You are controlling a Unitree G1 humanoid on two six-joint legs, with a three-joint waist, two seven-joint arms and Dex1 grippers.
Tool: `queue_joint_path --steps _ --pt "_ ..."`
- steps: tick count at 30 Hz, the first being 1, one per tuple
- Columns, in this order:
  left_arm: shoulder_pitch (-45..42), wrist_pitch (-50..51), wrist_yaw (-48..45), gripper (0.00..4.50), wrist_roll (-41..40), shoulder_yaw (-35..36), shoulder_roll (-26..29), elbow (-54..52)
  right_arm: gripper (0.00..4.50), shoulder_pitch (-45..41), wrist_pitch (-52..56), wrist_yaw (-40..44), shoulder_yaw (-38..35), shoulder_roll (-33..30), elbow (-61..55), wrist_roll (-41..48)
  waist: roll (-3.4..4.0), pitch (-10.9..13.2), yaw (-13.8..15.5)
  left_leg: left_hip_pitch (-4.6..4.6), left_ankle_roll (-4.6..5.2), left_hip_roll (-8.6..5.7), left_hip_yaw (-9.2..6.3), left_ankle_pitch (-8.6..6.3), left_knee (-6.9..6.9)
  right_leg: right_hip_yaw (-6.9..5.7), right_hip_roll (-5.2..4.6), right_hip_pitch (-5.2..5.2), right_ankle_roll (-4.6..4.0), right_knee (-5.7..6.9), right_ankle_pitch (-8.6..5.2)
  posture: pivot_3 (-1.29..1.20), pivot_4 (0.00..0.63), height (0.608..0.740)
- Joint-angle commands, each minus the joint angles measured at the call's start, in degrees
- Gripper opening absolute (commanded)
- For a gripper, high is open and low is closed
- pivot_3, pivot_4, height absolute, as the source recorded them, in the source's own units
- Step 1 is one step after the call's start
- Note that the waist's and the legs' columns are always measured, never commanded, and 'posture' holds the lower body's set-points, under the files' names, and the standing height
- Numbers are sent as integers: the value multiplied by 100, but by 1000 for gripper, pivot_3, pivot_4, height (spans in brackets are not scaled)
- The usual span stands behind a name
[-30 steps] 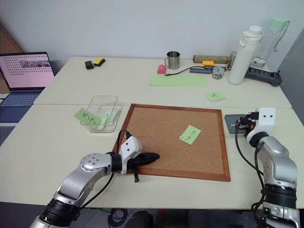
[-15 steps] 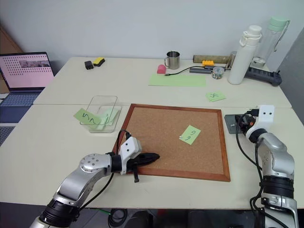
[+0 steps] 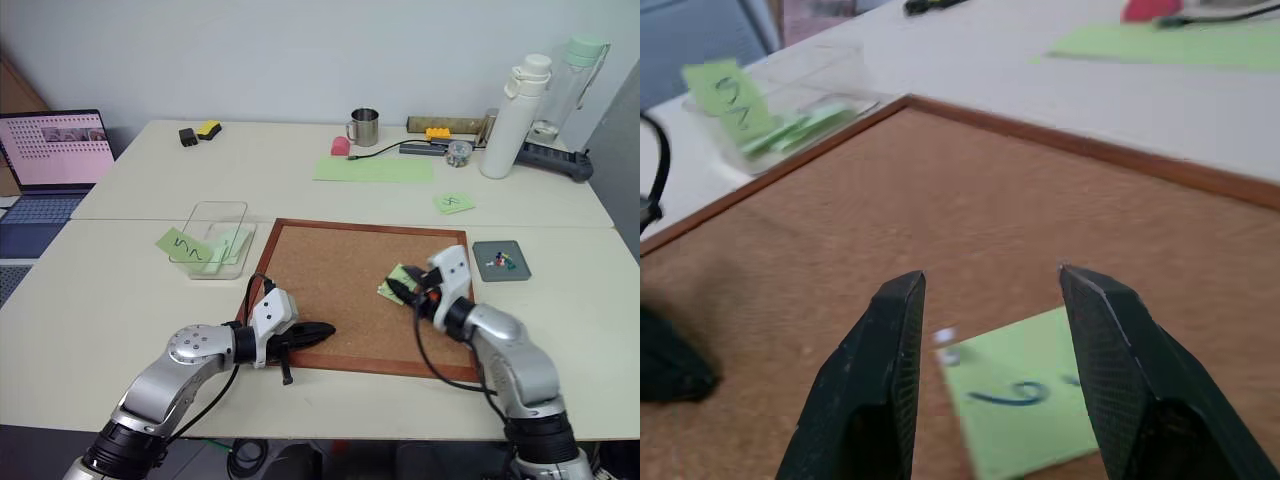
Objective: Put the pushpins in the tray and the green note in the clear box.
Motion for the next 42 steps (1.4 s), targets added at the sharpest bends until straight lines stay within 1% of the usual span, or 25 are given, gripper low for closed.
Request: queue_joint_path --steps 1,5,10,12,13,15,16,17,18,19,20,21,22,28,31,35,38,40,41,42 --pt "54 7 6 0 75 -17 42 -5 2197 -169 -109 -130 307 146 155 -336 -1 0 1 0 0 0 0 0 0 0 0 0 0 -1 0 0 150 740" --pt "106 13 27 0 75 -9 56 -53 2197 -287 -256 -155 494 226 518 -640 -1 0 0 2 0 1 -2 0 -1 -2 1 -1 0 1 0 0 150 740" --pt "161 41 108 0 67 28 35 -110 2197 -479 -332 -154 460 303 862 -762 -1 -1 0 2 0 1 -1 0 -1 -1 1 -1 0 1 0 0 150 740" --pt "195 58 135 0 59 32 37 -155 1835 -515 -347 -155 407 352 929 -755 -1 -1 -1 2 0 1 -2 0 -1 -2 1 -1 0 2 0 0 150 740" --pt "211 65 146 0 56 32 40 -174 1765 -523 -354 -139 392 368 945 -741 -1 -1 -1 2 0 1 -3 0 -1 -2 1 0 0 2 0 0 150 740" --pt "241 75 168 0 50 31 49 -204 1276 -532 -349 -135 356 408 960 -718 -1 -1 -1 2 0 1 -2 0 -1 -1 1 -1 0 1 0 0 150 740" --pt "250 80 175 0 46 31 52 -212 1199 -532 -345 -138 346 419 960 -715 -1 -1 0 2 0 1 -2 0 -1 -1 1 -1 0 1 0 0 150 740" --pt "254 84 180 0 43 31 54 -217 947 -531 -341 -141 338 428 960 -713 -1 -1 0 2 0 1 -2 0 -1 -2 1 -1 0 1 0 0 150 740" --pt "254 86 185 0 42 30 54 -217 824 -525 -333 -139 327 439 959 -699 -1 -1 -1 2 0 1 -2 0 -1 -1 1 -1 0 1 0 0 150 740" --pt "252 87 190 0 41 29 54 -216 585 -519 -324 -132 316 451 960 -685 -1 -1 -1 2 0 1 -2 0 -1 -1 1 -1 0 2 0 0 150 740" --pt "252 87 195 0 41 28 55 -216 517 -515 -317 -127 308 460 961 -676 -1 0 -1 2 0 1 -2 0 -1 -1 1 -1 0 1 0 0 150 740" --pt "236 90 198 0 41 26 50 -204 231 -503 -326 -133 292 473 954 -669 -1 0 -1 2 0 1 -2 0 -1 -2 1 -1 0 2 0 0 150 740" --pt "219 95 201 0 39 25 45 -191 57 -489 -338 -139 270 490 937 -655 -1 0 -1 2 0 1 -2 0 -1 -2 1 -1 0 2 0 0 150 740" --pt "188 97 199 0 33 22 46 -162 57 -432 -599 6 65 690 493 -326 -1 0 -1 1 0 1 -3 0 -1 -2 1 -1 0 2 0 0 150 740" --pt "174 91 215 0 42 7 23 -136 57 -435 -757 8 22 710 235 -327 0 1 0 -2 0 1 -2 0 -1 -1 1 -4 0 2 0 0 150 740" --pt "133 89 222 0 38 -7 -6 -95 57 -414 -942 133 81 554 113 -480 -1 0 -1 -1 0 1 -5 0 -1 -3 1 -4 0 3 0 0 150 740" --pt "25 28 370 0 36 118 -109 9 57 -393 -1126 306 208 296 91 -708 -1 1 0 -1 0 0 -3 0 -1 -2 0 -2 0 1 0 0 150 740" --pt "-191 424 564 0 -446 512 -388 63 57 -381 -1365 428 329 92 150 -920 -1 1 5 -1 0 0 -3 0 0 -3 0 -3 0 2 0 0 150 740" --pt "-317 686 640 194 -742 732 -524 89 21 -380 -1520 483 390 -5 194 -1042 -4 3 6 -1 0 -2 -3 0 0 -3 -1 -3 0 2 0 0 150 740" --pt "-484 1096 741 390 -1220 1068 -699 100 0 -367 -1767 598 516 -181 230 -1243 -11 7 2 -2 0 -1 -4 0 2 -5 -1 -4 0 3 0 0 150 740"
